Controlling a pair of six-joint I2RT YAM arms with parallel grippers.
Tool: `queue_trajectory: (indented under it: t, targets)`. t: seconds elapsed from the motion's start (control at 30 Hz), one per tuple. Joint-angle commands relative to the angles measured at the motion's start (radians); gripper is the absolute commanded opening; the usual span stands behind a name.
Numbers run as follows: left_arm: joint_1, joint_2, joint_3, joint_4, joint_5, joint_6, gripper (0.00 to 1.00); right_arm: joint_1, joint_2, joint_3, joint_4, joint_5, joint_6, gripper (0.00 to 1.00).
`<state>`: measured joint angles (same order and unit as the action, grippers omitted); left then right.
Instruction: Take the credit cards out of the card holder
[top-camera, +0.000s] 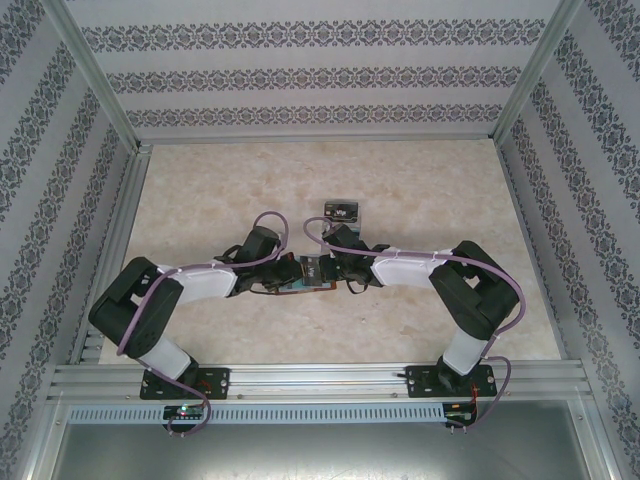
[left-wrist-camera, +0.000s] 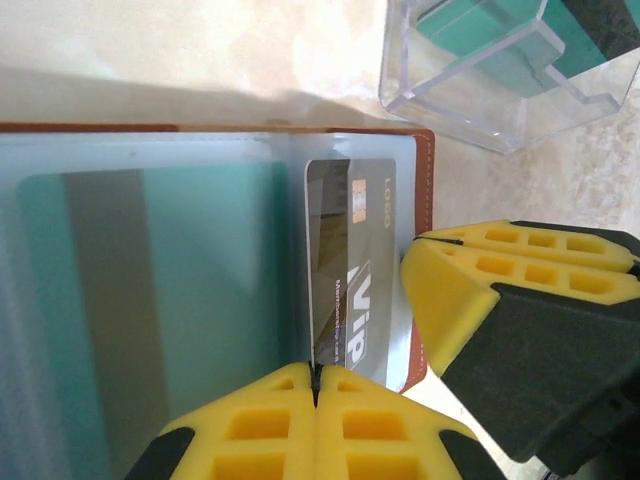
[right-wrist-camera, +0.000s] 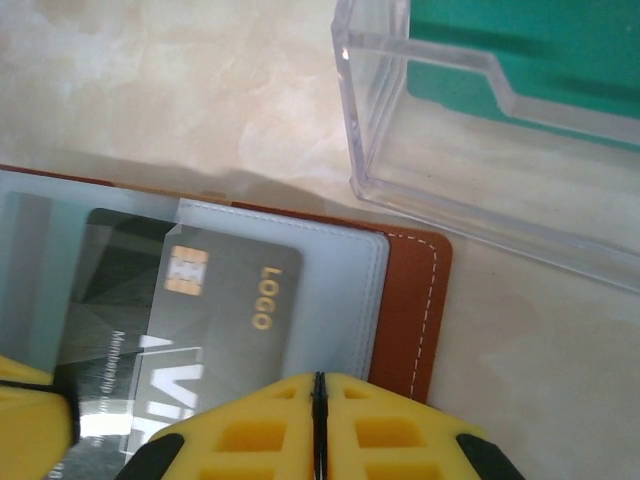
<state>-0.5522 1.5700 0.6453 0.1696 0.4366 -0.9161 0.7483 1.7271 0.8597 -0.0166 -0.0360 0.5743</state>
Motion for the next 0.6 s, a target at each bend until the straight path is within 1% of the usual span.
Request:
queue_trajectory:
  t: [0.0, 0.2, 0.33, 0.43, 0.57]
  targets:
    - [0.024, -0.052, -0.032, -0.038, -0.016, 0.038, 0.0, -0.006, 0.019, -0.021, -0.036, 0.002, 0.012, 0.11]
    - [0.055, -0.154, -0.07, -0.091, -0.02, 0.057, 0.0, -0.007, 0.014, -0.022, -0.036, 0.003, 0.013, 0.11]
    - [0.058, -0.233, -0.076, -0.151, -0.041, 0.081, 0.01, -0.006, -0.005, -0.024, -0.033, -0.004, 0.008, 0.12]
    - [0.057, -0.29, -0.071, -0.188, -0.049, 0.096, 0.02, -0.006, -0.051, -0.027, -0.029, 0.002, -0.008, 0.12]
    - [0.055, -0.369, -0.044, -0.269, -0.071, 0.133, 0.02, -0.005, -0.16, -0.027, -0.037, 0.017, -0.036, 0.15]
